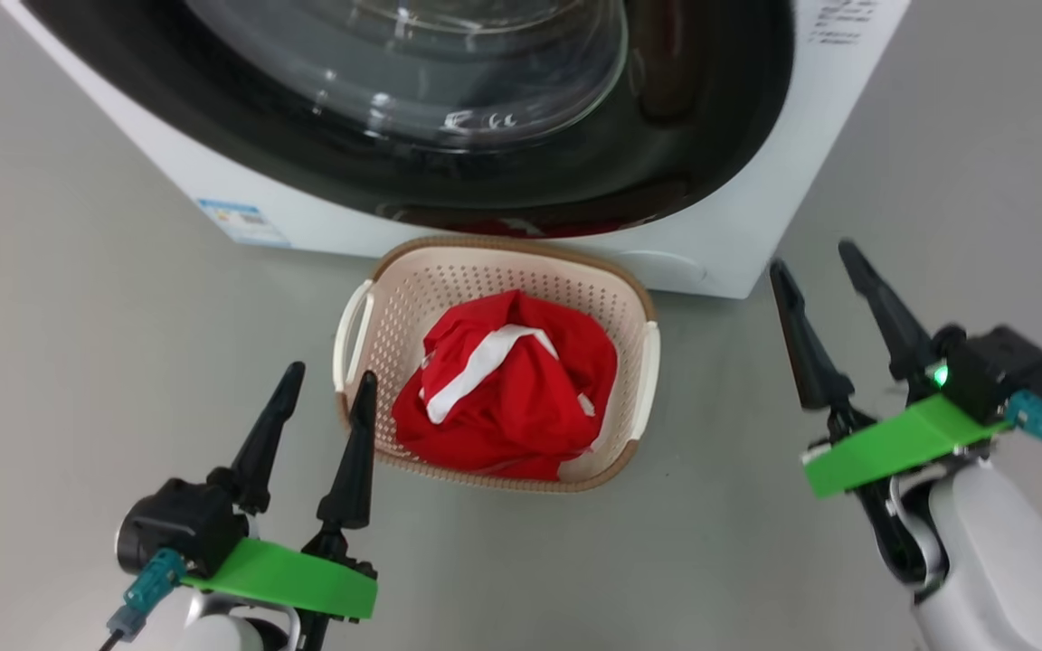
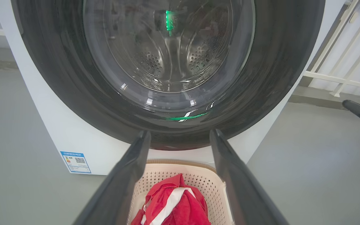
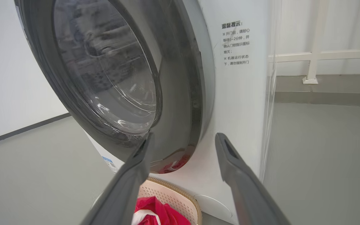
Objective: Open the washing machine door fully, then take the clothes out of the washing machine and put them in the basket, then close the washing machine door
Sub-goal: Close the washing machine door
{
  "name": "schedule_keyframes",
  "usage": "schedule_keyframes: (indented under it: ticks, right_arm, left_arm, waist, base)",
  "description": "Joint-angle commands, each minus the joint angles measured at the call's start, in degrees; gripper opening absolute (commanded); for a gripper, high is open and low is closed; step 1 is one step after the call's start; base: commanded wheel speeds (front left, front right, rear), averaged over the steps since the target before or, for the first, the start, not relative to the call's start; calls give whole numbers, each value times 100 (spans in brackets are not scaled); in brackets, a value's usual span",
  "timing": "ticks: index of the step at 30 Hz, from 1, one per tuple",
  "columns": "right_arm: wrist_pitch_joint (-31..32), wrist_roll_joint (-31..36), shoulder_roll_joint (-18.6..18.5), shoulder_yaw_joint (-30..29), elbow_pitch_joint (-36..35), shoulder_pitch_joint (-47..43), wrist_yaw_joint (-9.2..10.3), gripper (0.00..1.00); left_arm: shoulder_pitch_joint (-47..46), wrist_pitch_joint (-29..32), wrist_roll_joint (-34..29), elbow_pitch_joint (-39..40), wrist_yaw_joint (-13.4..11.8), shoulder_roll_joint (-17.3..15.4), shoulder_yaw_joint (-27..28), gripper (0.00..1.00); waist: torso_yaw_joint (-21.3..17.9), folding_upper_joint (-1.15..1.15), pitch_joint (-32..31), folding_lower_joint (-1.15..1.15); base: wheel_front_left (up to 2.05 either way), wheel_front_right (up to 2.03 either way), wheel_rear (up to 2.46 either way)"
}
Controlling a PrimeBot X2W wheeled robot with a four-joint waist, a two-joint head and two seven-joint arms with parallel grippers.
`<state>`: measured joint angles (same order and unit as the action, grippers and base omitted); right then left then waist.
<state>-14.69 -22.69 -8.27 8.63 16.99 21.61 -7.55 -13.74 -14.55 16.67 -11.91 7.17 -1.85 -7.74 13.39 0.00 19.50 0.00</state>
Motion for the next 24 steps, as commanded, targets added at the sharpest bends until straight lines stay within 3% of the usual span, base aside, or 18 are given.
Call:
schedule_keyframes:
  ticks: [1,24]
  right_arm:
    - [-31,25,44,92,-125,-192,6,100]
    - [-31,-1,250,-397,-292,-1638,6,100]
  left_arm:
    - [90,-45,-94,109,32,-103,227,100]
    - [659,-45,-353,97,32,-270,721,100]
  waist:
    - [-186,0,-212,0]
    - [-934,0,-877,0]
  base:
    - [0,0,0]
    - [0,0,0]
